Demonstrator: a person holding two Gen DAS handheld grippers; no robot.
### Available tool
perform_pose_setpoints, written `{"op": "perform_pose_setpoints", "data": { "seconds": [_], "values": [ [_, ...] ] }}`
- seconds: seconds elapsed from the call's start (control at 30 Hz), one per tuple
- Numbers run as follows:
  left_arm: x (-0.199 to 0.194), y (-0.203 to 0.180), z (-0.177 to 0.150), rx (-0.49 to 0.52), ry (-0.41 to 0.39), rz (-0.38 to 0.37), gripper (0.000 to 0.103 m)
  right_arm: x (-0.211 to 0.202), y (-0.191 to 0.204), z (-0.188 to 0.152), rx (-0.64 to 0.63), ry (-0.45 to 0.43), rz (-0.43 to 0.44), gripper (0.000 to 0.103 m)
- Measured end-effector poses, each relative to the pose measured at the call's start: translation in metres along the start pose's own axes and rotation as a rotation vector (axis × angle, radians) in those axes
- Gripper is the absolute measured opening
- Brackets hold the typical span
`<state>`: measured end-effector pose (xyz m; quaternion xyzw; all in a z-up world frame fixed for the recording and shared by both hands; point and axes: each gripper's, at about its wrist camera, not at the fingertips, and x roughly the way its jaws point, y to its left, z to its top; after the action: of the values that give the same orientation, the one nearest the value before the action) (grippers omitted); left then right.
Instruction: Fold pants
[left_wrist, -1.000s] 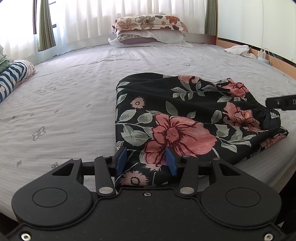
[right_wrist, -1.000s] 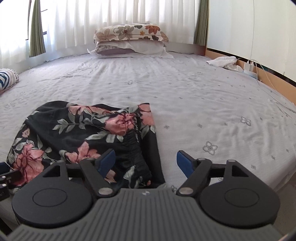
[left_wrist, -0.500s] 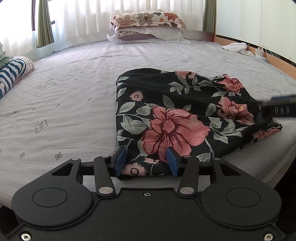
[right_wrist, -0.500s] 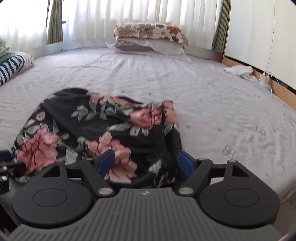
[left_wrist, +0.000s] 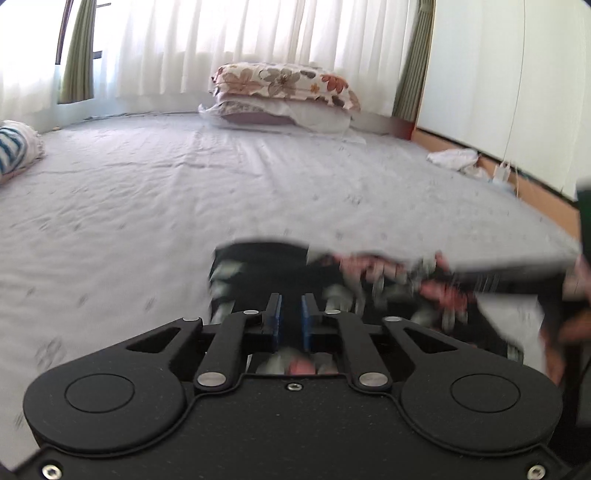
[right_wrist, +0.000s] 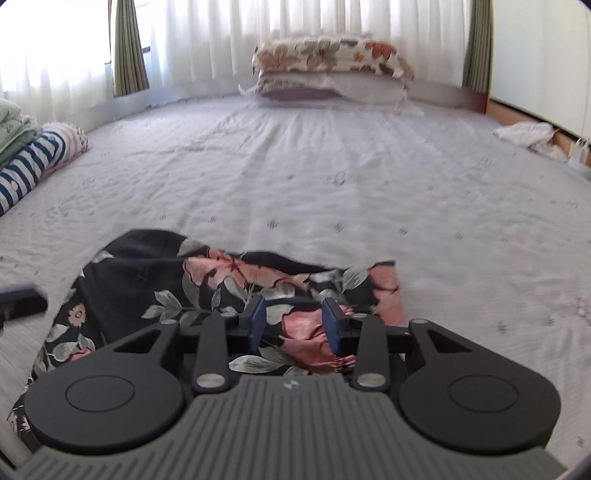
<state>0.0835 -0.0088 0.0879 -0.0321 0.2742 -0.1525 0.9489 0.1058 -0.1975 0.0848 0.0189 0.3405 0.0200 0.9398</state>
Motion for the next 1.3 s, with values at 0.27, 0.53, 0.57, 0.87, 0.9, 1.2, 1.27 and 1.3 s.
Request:
{"op": "perform_pose_setpoints", "data": {
  "seconds": [0.27, 0.53, 0.57, 0.87, 0.9, 1.2, 1.27, 1.3],
  "values": [
    [0.103, -0.008, 0.039, 0.008, 0.131, -0.054, 0.011, 0.023, -0.004, -0.027, -0.036, 0.043, -0.09, 0.051],
    [0.191, 0.019, 0.037, -0.086, 0.268, 0.052, 0.009, 0.027, -0.008, -0.032, -0.055, 0.01, -0.107, 0.053],
    [0.195, 0.022, 0.04, -0.093, 0.267, 0.063, 0.009, 0.028, -0.009, -0.031, -0.049, 0.009, -0.107, 0.054],
    [0.131, 0.032, 0.049, -0.083, 0.152, 0.071, 0.033, -0.003, -0.003, -0.031, -0.024, -0.076, -0.06, 0.088],
    [0.119, 0.035, 0.046, -0.081, 0.142, 0.07, 0.034, -0.009, 0.0, -0.033, -0.037, -0.084, -0.074, 0.089],
    [0.028, 0.054, -0.024, -0.081, 0.177, 0.093, 0.035, -0.045, 0.004, -0.068, -0.008, -0.062, -0.106, 0.09],
    [0.016, 0.053, -0.04, -0.078, 0.207, 0.108, 0.037, -0.053, 0.005, -0.076, 0.014, -0.057, -0.11, 0.09],
    [0.012, 0.054, -0.048, -0.089, 0.228, 0.112, 0.037, -0.057, 0.005, -0.08, 0.028, -0.058, -0.108, 0.091]
  ]
}}
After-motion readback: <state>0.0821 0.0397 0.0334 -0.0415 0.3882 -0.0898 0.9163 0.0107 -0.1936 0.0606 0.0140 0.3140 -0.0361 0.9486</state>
